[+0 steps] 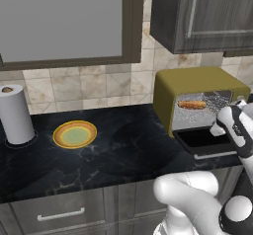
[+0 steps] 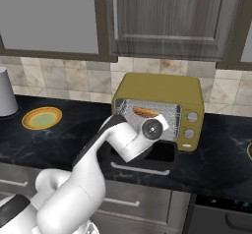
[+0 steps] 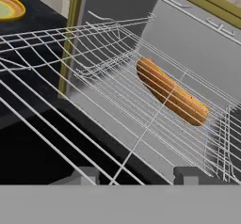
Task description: Open the toaster oven door. Place the hotdog bun on the bottom rack in the toaster oven and place the chicken drumstick on the top rack.
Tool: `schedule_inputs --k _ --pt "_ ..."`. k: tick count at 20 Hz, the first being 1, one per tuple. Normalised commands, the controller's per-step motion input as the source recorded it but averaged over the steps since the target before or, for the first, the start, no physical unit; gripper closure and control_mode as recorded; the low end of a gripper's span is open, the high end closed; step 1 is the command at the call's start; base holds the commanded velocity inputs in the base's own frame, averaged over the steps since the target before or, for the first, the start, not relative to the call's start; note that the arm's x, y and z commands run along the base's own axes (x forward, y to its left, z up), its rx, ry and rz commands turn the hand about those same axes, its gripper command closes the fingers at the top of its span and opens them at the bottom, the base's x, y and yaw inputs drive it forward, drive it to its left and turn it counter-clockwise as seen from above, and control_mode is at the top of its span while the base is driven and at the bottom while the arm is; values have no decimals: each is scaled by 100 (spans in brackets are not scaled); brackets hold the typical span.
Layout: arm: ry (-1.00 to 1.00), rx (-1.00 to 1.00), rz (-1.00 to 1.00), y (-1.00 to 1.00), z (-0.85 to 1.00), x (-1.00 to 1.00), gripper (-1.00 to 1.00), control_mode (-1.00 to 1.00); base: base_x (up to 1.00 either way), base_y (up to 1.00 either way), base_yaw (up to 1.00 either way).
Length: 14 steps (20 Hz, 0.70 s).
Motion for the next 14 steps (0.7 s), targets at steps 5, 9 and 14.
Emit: schedule_inputs --k 5,9,14 --pt "16 0 0 10 -2 -36 100 -100 0 0 0" --pt "16 0 0 5 0 -26 100 -100 0 0 0" --pt "5 0 0 1 55 -16 100 -100 0 0 0"
